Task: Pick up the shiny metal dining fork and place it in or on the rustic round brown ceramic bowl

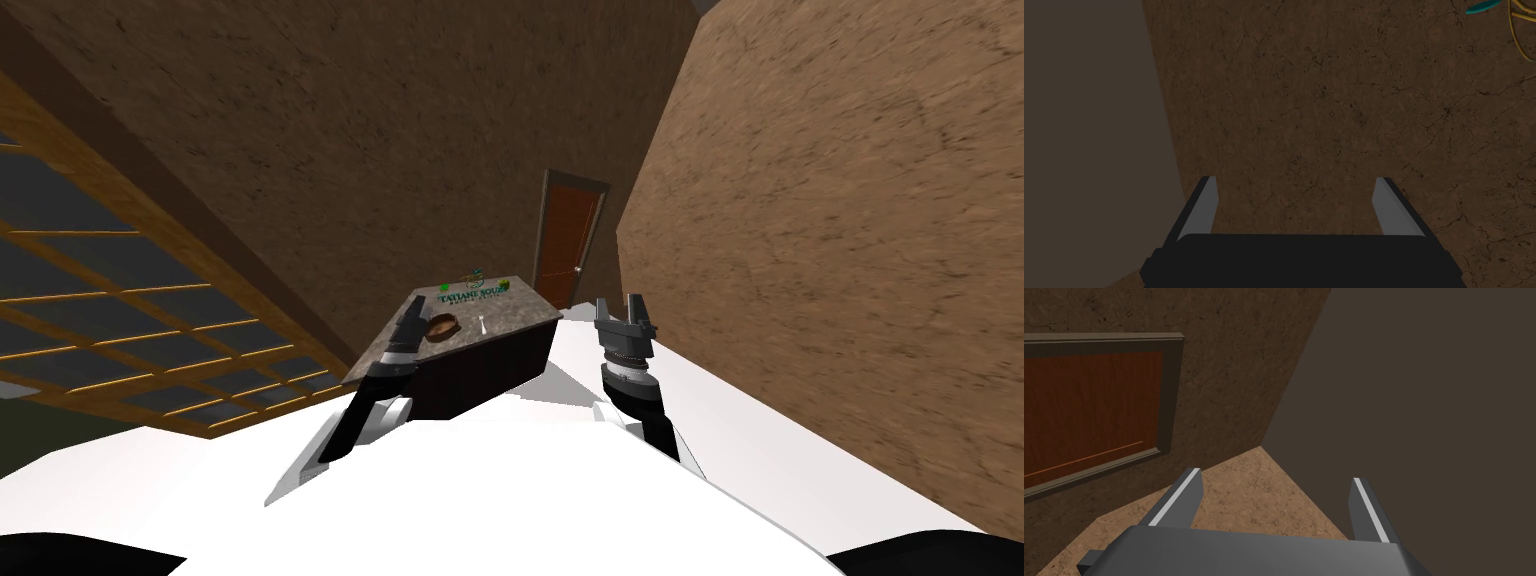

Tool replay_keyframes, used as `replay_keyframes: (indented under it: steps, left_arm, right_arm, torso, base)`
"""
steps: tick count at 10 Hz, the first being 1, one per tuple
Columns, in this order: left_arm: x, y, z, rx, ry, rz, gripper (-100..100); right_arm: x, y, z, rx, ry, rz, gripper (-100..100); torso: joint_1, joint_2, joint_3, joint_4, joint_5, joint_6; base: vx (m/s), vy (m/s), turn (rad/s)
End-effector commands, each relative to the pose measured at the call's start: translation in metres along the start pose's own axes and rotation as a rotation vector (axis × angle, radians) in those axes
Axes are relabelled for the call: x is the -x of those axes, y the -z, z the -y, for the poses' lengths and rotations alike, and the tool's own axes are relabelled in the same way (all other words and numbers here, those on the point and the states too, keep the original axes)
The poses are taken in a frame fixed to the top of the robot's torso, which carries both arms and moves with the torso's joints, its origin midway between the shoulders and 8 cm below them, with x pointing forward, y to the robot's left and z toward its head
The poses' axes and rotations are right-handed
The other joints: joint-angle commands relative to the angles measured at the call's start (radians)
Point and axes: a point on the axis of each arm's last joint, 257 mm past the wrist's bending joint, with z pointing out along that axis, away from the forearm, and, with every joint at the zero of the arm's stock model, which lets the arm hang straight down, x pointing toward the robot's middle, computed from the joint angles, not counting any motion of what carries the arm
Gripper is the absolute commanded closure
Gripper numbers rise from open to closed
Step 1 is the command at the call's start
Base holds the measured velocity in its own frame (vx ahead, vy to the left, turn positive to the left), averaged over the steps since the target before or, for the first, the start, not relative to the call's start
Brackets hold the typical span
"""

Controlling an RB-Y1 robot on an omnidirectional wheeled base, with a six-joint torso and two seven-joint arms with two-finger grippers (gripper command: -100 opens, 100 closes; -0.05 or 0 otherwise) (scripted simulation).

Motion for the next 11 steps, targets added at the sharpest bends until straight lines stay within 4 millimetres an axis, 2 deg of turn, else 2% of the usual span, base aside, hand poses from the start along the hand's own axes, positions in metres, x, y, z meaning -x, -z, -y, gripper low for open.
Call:
replay_keyframes:
  steps: [1,5,6,9,10,11]
  left_arm:
    - [-0.002,-0.001,-0.009,0.035,-0.002,-0.011,-100]
    - [-0.003,0.002,-0.033,0.124,-0.010,-0.040,-100]
    - [-0.003,0.004,-0.044,0.165,-0.013,-0.053,-100]
    - [-0.003,0.007,-0.058,0.219,-0.017,-0.067,-100]
    - [-0.002,0.011,-0.070,0.263,-0.020,-0.080,-100]
    - [-0.003,0.011,-0.072,0.269,-0.020,-0.081,-100]
  right_arm:
    - [0.000,0.000,0.000,0.000,0.000,0.000,0]
    - [0.000,0.000,0.000,0.000,0.000,0.000,0]
    - [0.000,0.000,0.000,0.000,0.000,0.000,0]
    - [0.000,0.000,0.000,0.000,0.000,0.000,0]
    - [0.000,0.000,0.000,0.000,0.000,0.000,0]
    - [0.000,0.000,0.000,0.000,0.000,0.000,0]
  torso:
    - [0.000,0.000,0.000,0.000,0.000,0.000]
    - [0.000,0.000,0.000,0.000,0.000,0.000]
    - [0.000,0.000,0.000,0.000,0.000,0.000]
    - [0.000,0.000,0.000,0.000,0.000,0.000]
    - [0.000,0.001,0.000,0.000,0.000,0.000]
    - [0.000,0.000,0.000,0.000,0.000,0.000]
  base:
    - [0.030,-0.023,-0.042]
    - [0.032,-0.030,-0.061]
    - [0.041,-0.035,-0.080]
    - [0.031,-0.026,-0.055]
    - [0.042,-0.027,-0.085]
    - [0.033,-0.027,-0.047]
